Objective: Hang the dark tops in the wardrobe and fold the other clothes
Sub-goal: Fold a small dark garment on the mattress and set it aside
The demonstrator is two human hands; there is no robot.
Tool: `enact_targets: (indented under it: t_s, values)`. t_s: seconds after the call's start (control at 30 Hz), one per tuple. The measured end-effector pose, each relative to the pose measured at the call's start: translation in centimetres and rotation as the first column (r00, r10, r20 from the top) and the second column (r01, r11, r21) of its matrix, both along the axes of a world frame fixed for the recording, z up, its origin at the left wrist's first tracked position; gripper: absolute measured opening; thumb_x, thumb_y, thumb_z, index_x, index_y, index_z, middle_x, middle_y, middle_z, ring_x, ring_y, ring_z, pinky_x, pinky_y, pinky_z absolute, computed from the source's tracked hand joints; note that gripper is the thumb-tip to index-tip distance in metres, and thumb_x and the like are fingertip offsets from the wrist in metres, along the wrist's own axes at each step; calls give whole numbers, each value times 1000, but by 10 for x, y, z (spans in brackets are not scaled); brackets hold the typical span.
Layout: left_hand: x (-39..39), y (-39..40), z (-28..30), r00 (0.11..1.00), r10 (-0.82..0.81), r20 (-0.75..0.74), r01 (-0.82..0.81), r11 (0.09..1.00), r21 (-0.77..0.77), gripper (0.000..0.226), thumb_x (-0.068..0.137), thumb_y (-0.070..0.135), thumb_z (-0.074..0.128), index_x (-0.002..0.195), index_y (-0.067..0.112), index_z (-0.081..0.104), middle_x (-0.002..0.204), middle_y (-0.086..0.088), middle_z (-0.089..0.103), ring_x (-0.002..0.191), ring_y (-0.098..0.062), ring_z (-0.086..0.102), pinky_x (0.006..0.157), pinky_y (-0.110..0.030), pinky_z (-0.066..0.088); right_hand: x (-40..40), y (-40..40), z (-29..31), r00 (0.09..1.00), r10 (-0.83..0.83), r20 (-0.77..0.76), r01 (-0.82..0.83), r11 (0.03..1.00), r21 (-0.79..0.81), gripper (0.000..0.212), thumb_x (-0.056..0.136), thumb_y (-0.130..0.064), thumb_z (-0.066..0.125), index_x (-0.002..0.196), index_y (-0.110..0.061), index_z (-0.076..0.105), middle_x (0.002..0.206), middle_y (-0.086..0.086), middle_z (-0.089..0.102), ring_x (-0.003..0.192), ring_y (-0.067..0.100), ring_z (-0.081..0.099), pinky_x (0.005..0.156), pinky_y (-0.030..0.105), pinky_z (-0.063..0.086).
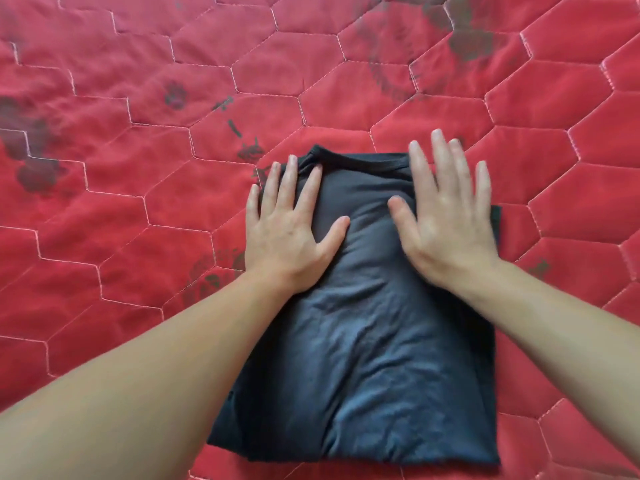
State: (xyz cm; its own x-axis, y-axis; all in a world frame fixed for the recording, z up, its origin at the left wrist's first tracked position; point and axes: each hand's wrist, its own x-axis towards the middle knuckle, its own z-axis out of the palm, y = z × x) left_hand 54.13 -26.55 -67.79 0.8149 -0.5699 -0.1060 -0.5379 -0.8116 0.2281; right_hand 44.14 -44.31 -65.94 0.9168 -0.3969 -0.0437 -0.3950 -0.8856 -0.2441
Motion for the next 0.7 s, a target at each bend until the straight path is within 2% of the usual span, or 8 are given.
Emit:
enact_targets:
  t_s: [0.1, 0.17, 0.27, 0.33, 0.47, 0.53, 0.6, 0.7]
  values:
    - [1, 0, 1, 1000, -2, 6, 2, 1000, 0, 80, 84, 71, 22, 154, 31, 22, 164, -1, 10, 151, -20, 4, 121, -45, 5, -27, 24, -1, 981, 187, -59, -187, 982, -5, 70, 93, -53, 28, 153, -18, 23, 162, 6, 14, 149, 28, 12, 119, 51, 7]
    - [1, 0, 1, 1000, -8, -4, 8, 1000, 4, 81, 84, 72, 21, 154, 31, 21, 164, -1, 9, 151, -19, 3, 121, -45, 4, -35, 25, -4, 983, 165, -77, -164, 986, 21, 70, 93, -53, 29, 153, -18, 23, 162, 5, 14, 149, 26, 12, 120, 50, 7]
    - [3, 0, 3, 999, -12, -45, 13, 1000, 20, 79, 86, 72, 24, 154, 34, 16, 164, 1, 4, 151, -17, -2, 121, -44, 0, -41, 21, 3, 992, -71, 106, 63, 995, 79, 67, 89, -45, 49, 148, -15, 38, 156, 11, 29, 143, 30, 27, 116, 49, 16]
    - [3, 0, 7, 996, -13, -89, 13, 1000, 9, 74, 90, 69, 29, 154, 36, 12, 165, 1, -1, 151, -17, -6, 121, -46, -3, -53, 12, 10, 934, -305, 184, 288, 951, 113, 66, 83, -44, 59, 141, -16, 45, 140, 13, 43, 127, 33, 41, 104, 48, 28]
    - [-21, 8, 24, 999, -53, -11, 53, 998, -29, 67, 92, 60, 35, 153, 39, 16, 165, -1, 0, 151, -22, -3, 118, -52, -4, -78, -15, 17, 794, -606, -48, 599, 766, 231, 74, 77, -60, 65, 135, -18, 44, 126, 10, 49, 119, 31, 50, 99, 47, 38]
    - [-51, 8, 35, 985, -168, 39, 170, 981, -91, 67, 87, 56, 40, 150, 37, 29, 163, -4, 16, 150, -27, 12, 117, -54, 8, -75, -20, 19, 790, -599, -134, 608, 735, 300, 76, 73, -64, 67, 129, -17, 46, 120, 8, 57, 115, 30, 54, 93, 42, 44]
    - [-82, 3, 40, 952, -303, 51, 307, 943, -129, 64, 83, 53, 45, 145, 35, 41, 157, -4, 32, 145, -28, 27, 113, -53, 20, -66, -20, 23, 790, -588, -172, 605, 704, 373, 62, 71, -60, 70, 113, -19, 52, 109, 5, 65, 109, 28, 58, 80, 34, 42]
    - [-109, 3, 36, 918, -391, -67, 392, 920, 2, 62, 89, 57, 39, 149, 40, 31, 161, -1, 24, 149, -25, 16, 117, -50, 11, -57, -17, 26, 824, -525, -213, 562, 709, 426, 37, 76, -53, 69, 79, -17, 60, 82, 3, 68, 91, 31, 65, 72, 34, 44]
